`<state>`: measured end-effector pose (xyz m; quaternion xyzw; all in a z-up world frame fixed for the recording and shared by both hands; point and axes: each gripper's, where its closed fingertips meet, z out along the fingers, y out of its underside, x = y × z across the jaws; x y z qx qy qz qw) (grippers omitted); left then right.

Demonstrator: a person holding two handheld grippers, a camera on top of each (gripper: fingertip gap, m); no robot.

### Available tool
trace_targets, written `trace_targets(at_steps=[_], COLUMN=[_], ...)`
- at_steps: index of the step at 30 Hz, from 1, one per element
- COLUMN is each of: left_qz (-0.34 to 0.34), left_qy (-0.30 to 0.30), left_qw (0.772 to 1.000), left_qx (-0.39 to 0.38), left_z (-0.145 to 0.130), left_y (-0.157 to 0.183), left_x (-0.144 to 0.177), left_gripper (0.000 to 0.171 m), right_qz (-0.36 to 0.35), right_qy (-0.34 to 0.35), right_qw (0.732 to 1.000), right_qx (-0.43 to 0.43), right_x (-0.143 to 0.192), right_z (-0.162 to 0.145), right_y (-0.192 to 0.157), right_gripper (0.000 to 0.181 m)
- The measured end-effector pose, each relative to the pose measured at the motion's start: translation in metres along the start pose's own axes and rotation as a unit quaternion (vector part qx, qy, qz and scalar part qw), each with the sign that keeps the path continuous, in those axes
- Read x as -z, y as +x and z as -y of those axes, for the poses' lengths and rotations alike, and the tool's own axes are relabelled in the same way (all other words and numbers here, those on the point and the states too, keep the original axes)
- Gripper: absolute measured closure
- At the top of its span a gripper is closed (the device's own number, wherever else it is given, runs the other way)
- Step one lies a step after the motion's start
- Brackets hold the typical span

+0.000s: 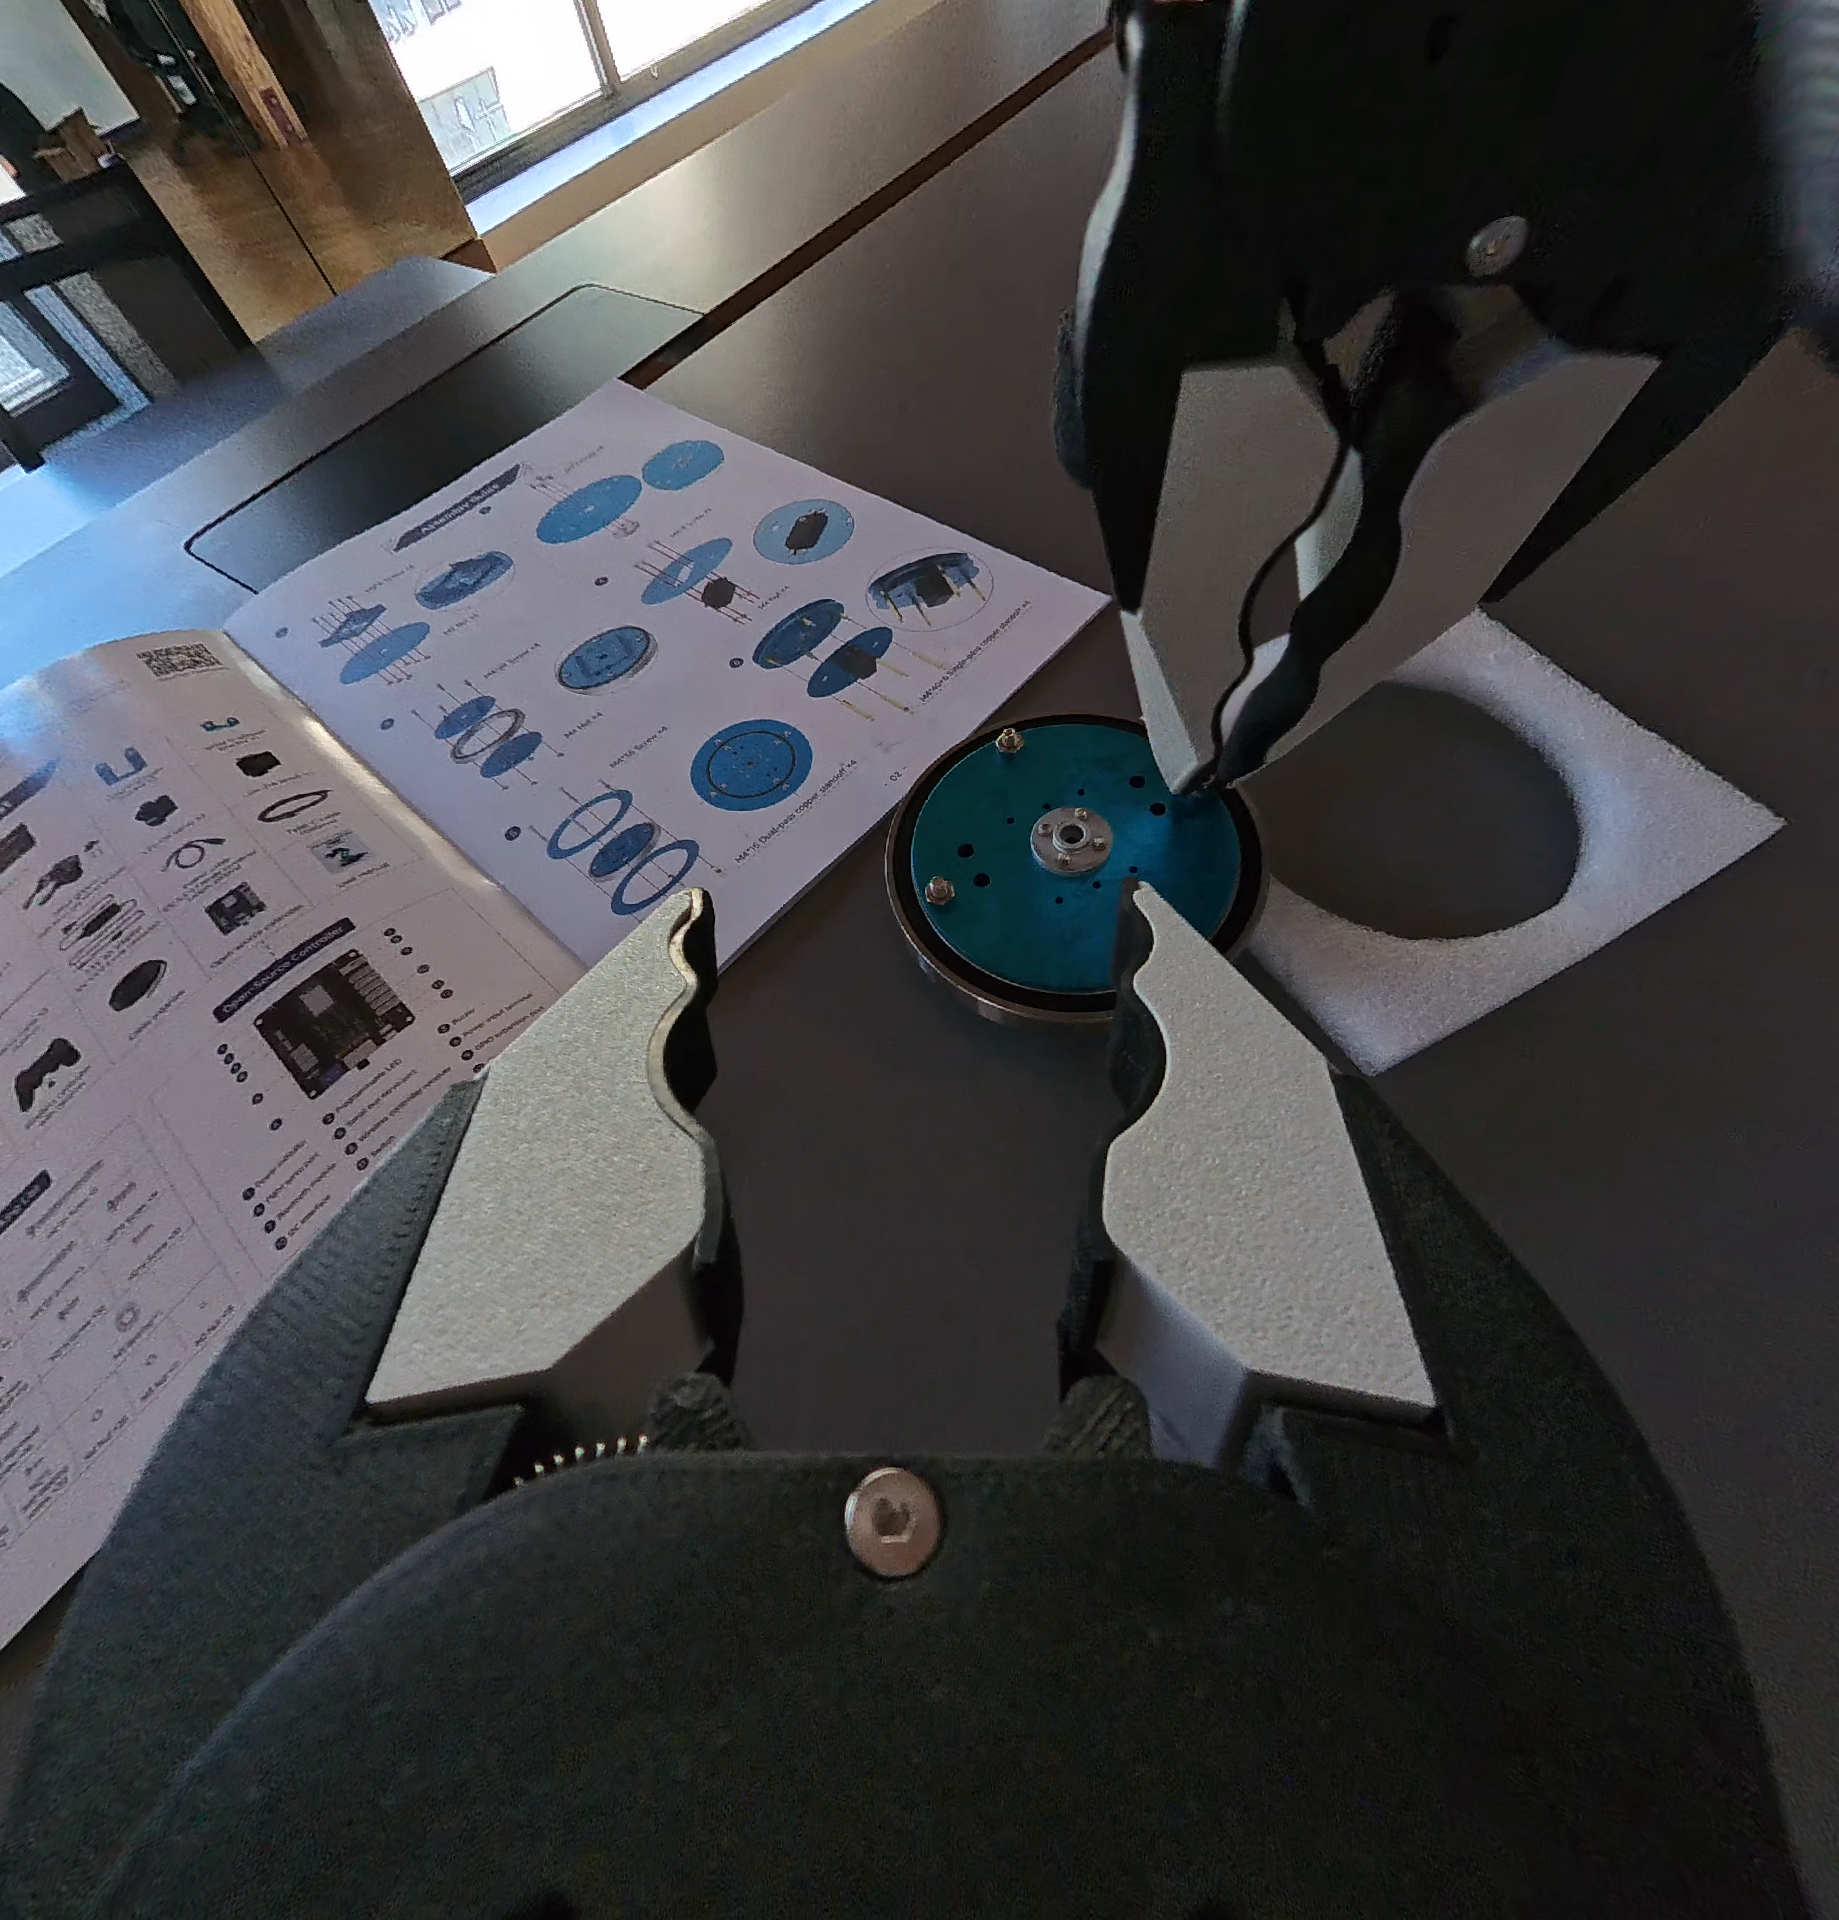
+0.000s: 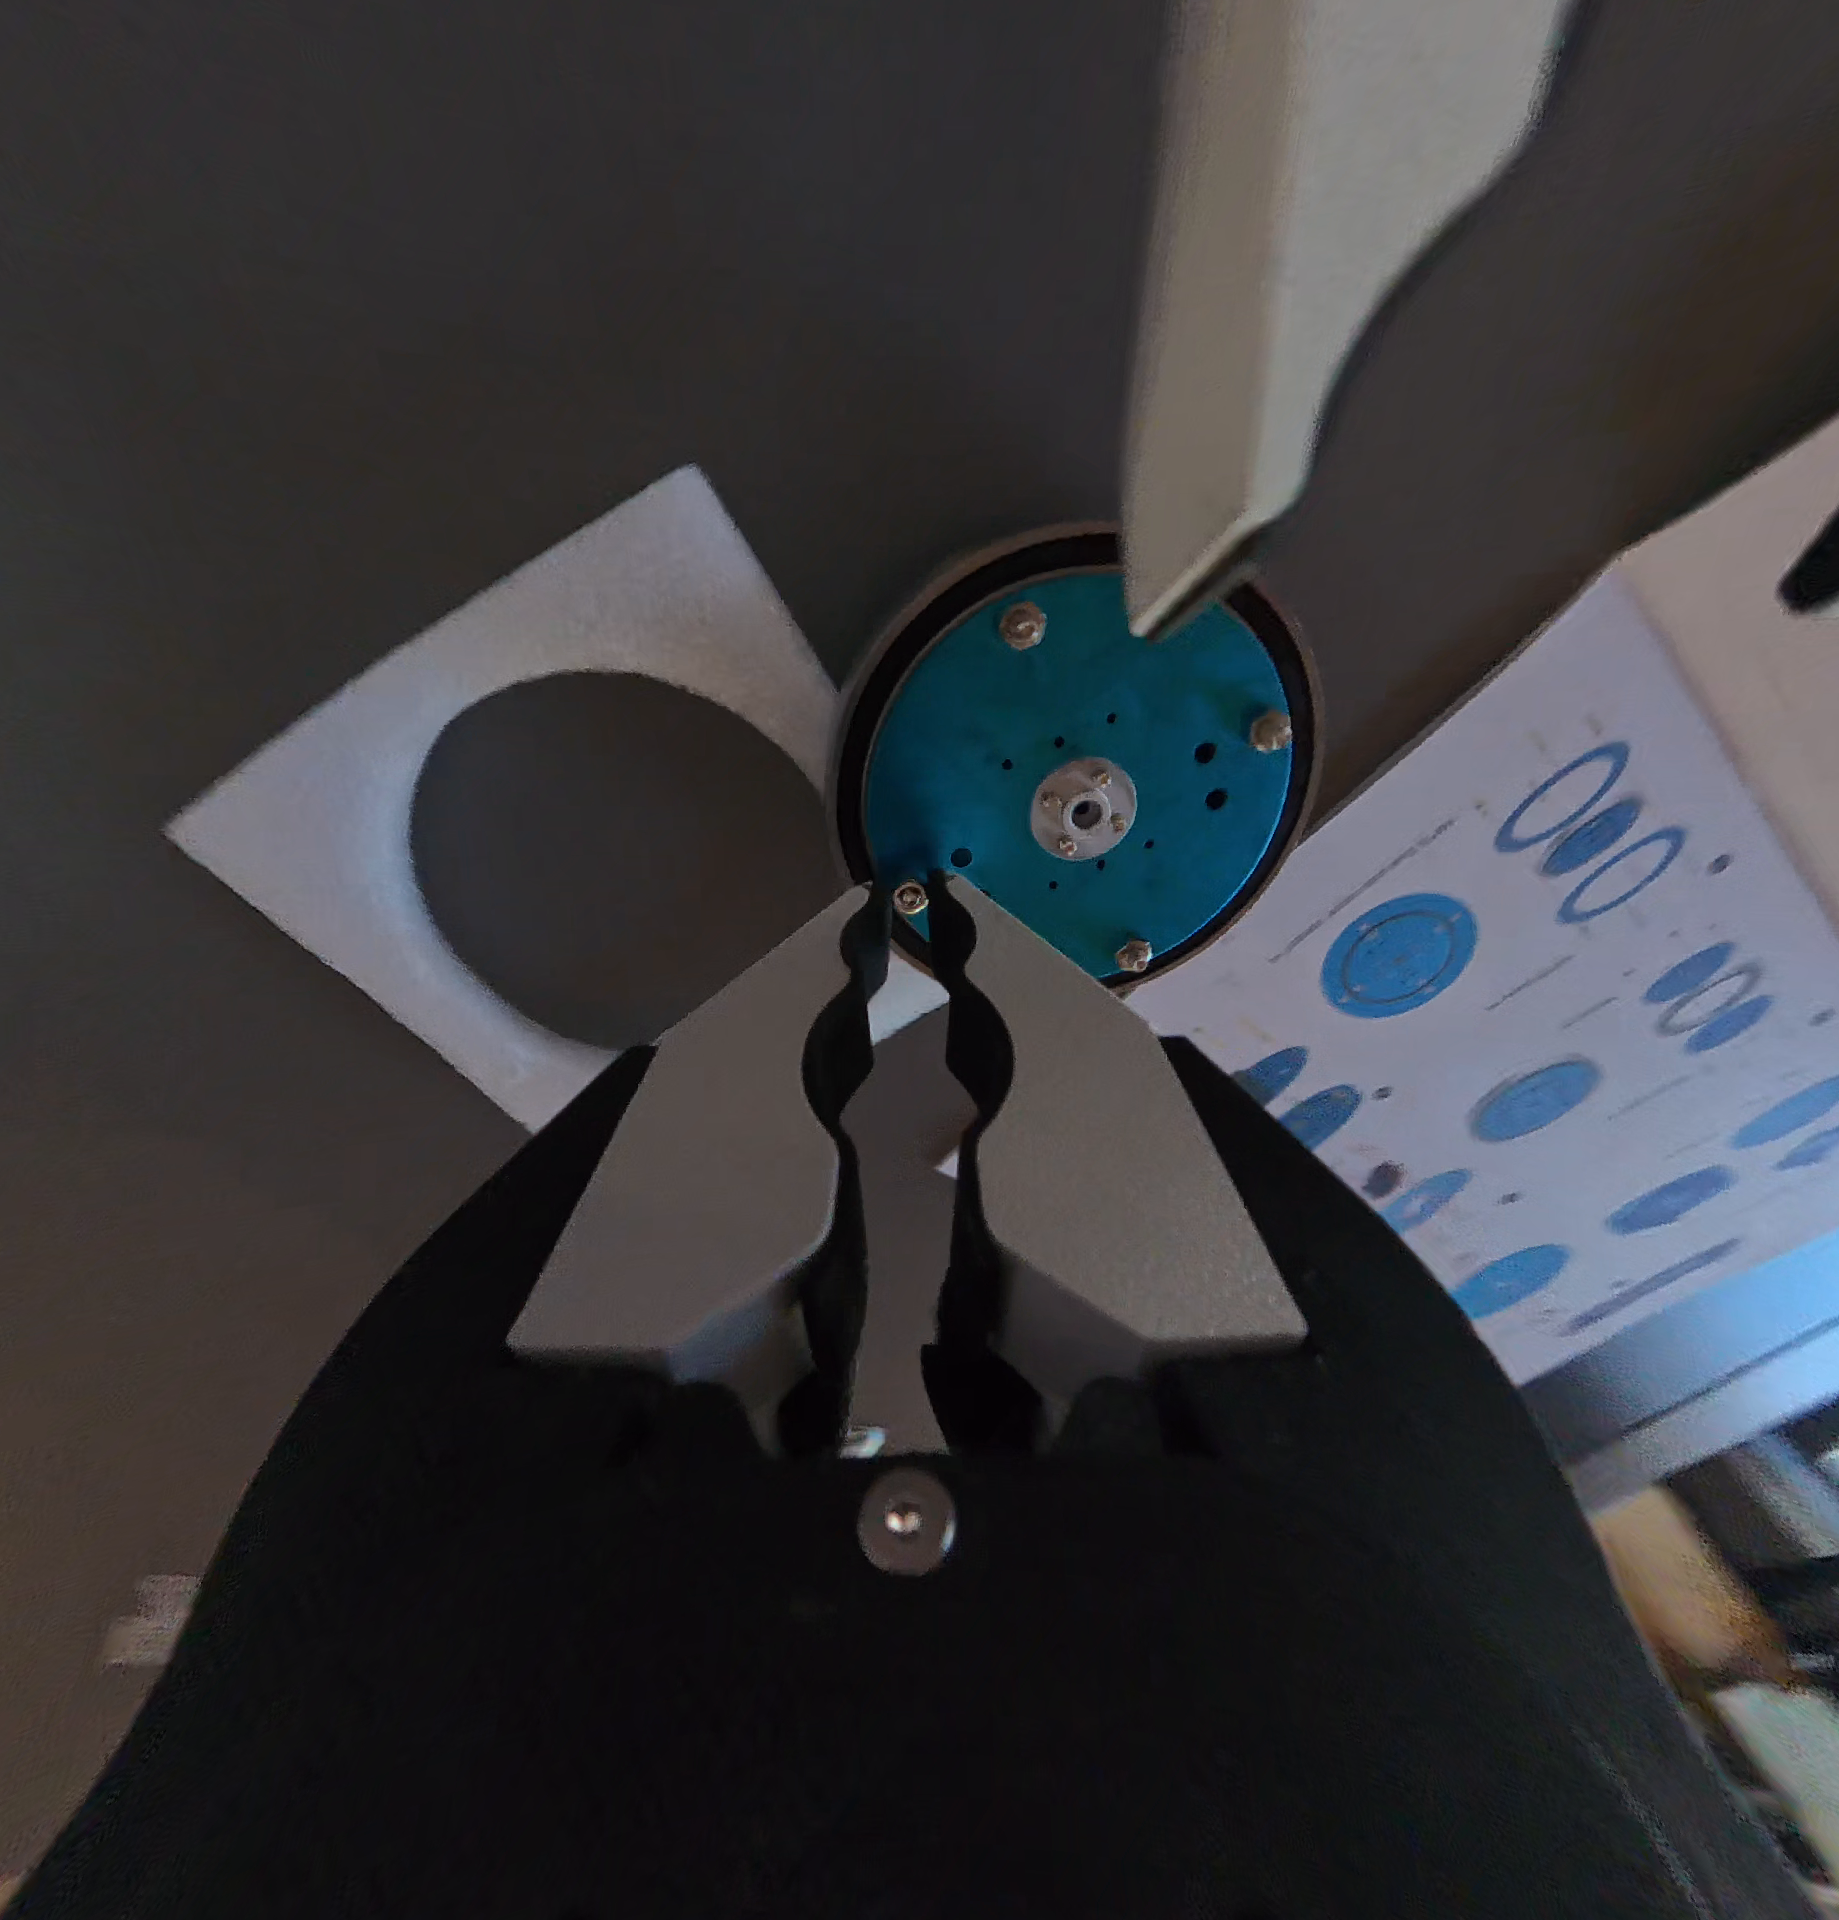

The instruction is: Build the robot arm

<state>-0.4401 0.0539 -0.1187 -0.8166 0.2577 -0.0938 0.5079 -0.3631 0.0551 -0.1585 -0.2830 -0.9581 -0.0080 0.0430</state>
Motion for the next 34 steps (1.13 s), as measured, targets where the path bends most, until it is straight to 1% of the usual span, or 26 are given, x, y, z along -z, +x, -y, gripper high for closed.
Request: trace_targets(at_steps=[2, 4, 6, 7, 9, 10, 11, 12, 13, 14, 15, 17, 19, 21, 23, 25, 26, 27, 29, 30, 34], left_qz=[-0.001, -0.002, -0.005, -0.008, -0.016, -0.026, -0.041, -0.053, -0.062, -0.068, -0.072, -0.070, -0.073, -0.070, -0.080, -0.085, -0.089, -0.088, -0.086, -0.086, -0.096], left_qy=[0.000, -0.001, -0.005, -0.008, -0.015, -0.019, -0.025, -0.029, -0.030, -0.030, -0.032, -0.042, -0.044, -0.040, -0.030, -0.020, -0.015, -0.009, -0.010, -0.014, -0.019], left_qw=[1.000, 1.000, 1.000, 1.000, 1.000, 0.999, 0.999, 0.998, 0.998, 0.997, 0.997, 0.996, 0.996, 0.996, 0.996, 0.996, 0.996, 0.996, 0.996, 0.996, 0.994], left_qx=[0.001, -0.002, -0.004, -0.006, -0.009, -0.010, -0.012, -0.015, -0.017, -0.019, -0.022, -0.022, -0.024, -0.031, -0.031, -0.025, -0.023, -0.023, -0.023, -0.023, -0.041], left_z=[0.000, 0.000, -0.001, -0.002, -0.006, -0.008, -0.010, -0.013, -0.014, -0.016, -0.017, -0.023, -0.025, -0.025, -0.024, -0.023, -0.021, -0.018, -0.019, -0.021, -0.027], left_y=[0.001, 0.002, 0.003, 0.004, 0.007, 0.010, 0.014, 0.018, 0.021, 0.024, 0.025, 0.026, 0.030, 0.033, 0.039, 0.040, 0.041, 0.041, 0.040, 0.039, 0.040], left_x=[0.000, 0.000, -0.001, -0.002, -0.003, -0.004, -0.005, -0.007, -0.008, -0.009, -0.010, -0.014, -0.015, -0.015, -0.014, -0.015, -0.016, -0.016, -0.016, -0.017, -0.021], left_gripper=[0.095, 0.095, 0.095, 0.095, 0.094, 0.095, 0.092, 0.090, 0.089, 0.088, 0.087, 0.089, 0.096, 0.103, 0.112, 0.113, 0.113, 0.112, 0.107, 0.104, 0.107], right_qz=[0.037, 0.069, 0.086, 0.078, 0.050, 0.029, 0.008, -0.012, -0.021, -0.024, -0.036, -0.085, -0.117, -0.128, -0.133, -0.139, -0.126, -0.127, -0.124, -0.121, -0.091], right_qy=[0.009, 0.019, 0.029, 0.032, 0.048, 0.057, 0.061, 0.063, 0.071, 0.095, 0.128, 0.196, 0.258, 0.316, 0.369, 0.428, 0.431, 0.417, 0.425, 0.430, 0.434], right_qw=[0.996, 0.987, 0.981, 0.983, 0.992, 0.995, 0.997, 0.997, 0.996, 0.993, 0.988, 0.972, 0.949, 0.924, 0.897, 0.867, 0.867, 0.872, 0.871, 0.868, 0.868], right_qx=[-0.077, -0.143, -0.170, -0.161, -0.105, -0.073, -0.048, -0.041, -0.050, -0.064, -0.077, -0.102, -0.137, -0.174, -0.204, -0.214, -0.216, -0.224, -0.215, -0.216, -0.224], right_x=[0.001, 0.004, 0.008, 0.009, 0.011, 0.011, 0.010, 0.010, 0.010, 0.012, 0.015, 0.021, 0.023, 0.022, 0.022, 0.025, 0.020, 0.015, 0.014, 0.014, 0.008], right_z=[0.001, 0.001, -0.001, -0.004, -0.004, -0.003, -0.004, -0.006, -0.006, -0.003, 0.000, 0.001, -0.004, -0.010, -0.015, -0.017, -0.019, -0.024, -0.023, -0.021, -0.017], right_y=[-0.004, -0.004, -0.005, -0.004, -0.005, -0.004, -0.003, -0.001, -0.001, -0.002, -0.001, 0.005, 0.005, 0.003, 0.003, 0.004, 0.001, 0.001, 0.002, 0.005, 0.011], right_gripper=[0.171, 0.168, 0.165, 0.166, 0.166, 0.164, 0.156, 0.149, 0.147, 0.142, 0.140, 0.140, 0.132, 0.127, 0.128, 0.136, 0.137, 0.136, 0.135, 0.131, 0.121])
